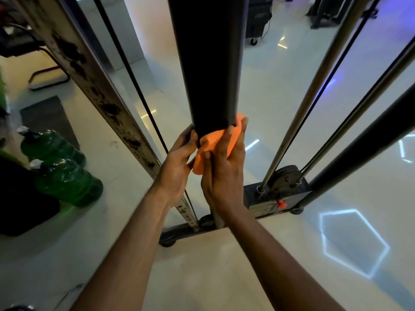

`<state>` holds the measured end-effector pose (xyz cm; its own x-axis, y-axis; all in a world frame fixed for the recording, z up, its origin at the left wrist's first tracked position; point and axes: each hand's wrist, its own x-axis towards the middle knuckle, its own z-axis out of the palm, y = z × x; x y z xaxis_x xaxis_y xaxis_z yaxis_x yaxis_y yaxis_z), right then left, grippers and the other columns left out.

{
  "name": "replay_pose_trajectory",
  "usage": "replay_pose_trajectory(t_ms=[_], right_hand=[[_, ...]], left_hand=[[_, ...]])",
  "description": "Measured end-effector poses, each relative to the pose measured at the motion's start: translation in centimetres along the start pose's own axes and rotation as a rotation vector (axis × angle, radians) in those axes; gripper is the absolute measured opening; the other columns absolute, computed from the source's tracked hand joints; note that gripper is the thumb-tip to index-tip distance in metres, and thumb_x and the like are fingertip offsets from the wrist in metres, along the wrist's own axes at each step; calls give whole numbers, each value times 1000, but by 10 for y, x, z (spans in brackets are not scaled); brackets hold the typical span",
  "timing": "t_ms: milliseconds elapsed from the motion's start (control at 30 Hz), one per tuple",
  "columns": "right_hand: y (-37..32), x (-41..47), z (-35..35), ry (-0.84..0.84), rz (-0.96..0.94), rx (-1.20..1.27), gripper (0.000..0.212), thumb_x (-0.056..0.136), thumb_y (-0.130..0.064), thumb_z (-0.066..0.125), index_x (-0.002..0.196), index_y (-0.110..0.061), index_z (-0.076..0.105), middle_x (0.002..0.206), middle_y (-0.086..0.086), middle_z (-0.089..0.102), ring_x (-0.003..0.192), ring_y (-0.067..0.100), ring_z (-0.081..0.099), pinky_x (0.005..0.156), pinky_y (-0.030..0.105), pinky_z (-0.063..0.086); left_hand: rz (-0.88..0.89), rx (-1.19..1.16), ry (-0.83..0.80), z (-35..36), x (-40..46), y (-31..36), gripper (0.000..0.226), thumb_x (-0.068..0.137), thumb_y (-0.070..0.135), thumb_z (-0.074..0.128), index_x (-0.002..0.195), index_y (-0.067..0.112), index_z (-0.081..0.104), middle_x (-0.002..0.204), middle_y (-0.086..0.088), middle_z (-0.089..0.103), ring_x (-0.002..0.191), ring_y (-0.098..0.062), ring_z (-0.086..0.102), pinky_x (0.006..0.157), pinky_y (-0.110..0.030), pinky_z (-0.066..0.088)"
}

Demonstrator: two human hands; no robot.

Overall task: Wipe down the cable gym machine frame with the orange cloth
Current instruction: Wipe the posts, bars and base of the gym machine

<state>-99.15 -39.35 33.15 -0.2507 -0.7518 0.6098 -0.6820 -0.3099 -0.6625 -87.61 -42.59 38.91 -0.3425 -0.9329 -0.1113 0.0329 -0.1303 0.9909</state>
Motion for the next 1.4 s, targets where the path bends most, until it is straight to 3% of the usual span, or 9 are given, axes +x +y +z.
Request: replay_pose_trajectory(t_ms=[133,267,467,733,867,1000,1200,1333,1400], right_hand=[[27,-20,-3,-100,-34,-50,108,111,-32,63,162,-45,-31,179,20,-9,166,31,19,113,58,52],[54,-57,1,-242,65,-28,107,110,-40,61,163,-45,-31,181,13,-3,155,33,40,99,53,61],[28,-15,7,-5,-58,59,85,116,-41,45,167,-42,-23,180,17,-12,168,29,5,124,61,39],[103,-89,24,-191,-66,-17,91,113,-44,53,166,-49,-22,179,4,-23,164,35,23,109,64,54],[94,-66,32,-48,-150,56,77,115,-53,40,172,-38,-10,179,0,-24,165,34,16,118,65,45],[103,-56,41,39,-227,73,77,116,-48,44,170,-45,-10,181,1,-18,164,33,19,118,64,45],[155,-114,64,-36,-260,34,77,115,-51,44,169,-49,-12,177,-7,-29,167,33,6,121,68,39],[132,-81,55,44,-283,65,73,116,-52,40,169,-52,-10,179,-7,-23,167,33,6,121,69,38],[130,-75,54,57,-328,50,73,115,-53,39,168,-52,-11,179,-8,-23,167,34,8,119,69,41]], left_hand=[[-13,-9,12,0,1,-1,53,108,50,48,157,32,50,154,3,60,148,-17,50,126,-56,33],[-17,4,55,6,3,-11,42,114,41,41,152,29,54,150,2,63,145,-13,53,127,-54,33],[6,45,82,6,12,-31,49,107,47,49,152,28,56,145,5,65,139,-20,58,119,-53,45],[97,22,129,6,16,-72,41,114,38,44,150,24,59,144,1,68,136,-18,62,121,-49,43],[142,57,111,8,17,-92,53,103,62,45,145,36,63,139,6,71,132,-19,64,119,-50,44],[233,50,117,5,26,-111,53,111,58,40,145,27,66,135,0,73,127,-23,65,116,-49,47],[358,90,102,6,30,-131,47,111,59,37,139,34,66,136,3,72,128,-22,64,108,-43,52],[408,95,84,0,31,-144,49,111,56,41,144,28,64,134,1,71,125,-21,65,100,-38,53],[429,120,71,-5,33,-150,49,110,56,44,147,28,61,139,0,68,128,-22,63,105,-40,52]])
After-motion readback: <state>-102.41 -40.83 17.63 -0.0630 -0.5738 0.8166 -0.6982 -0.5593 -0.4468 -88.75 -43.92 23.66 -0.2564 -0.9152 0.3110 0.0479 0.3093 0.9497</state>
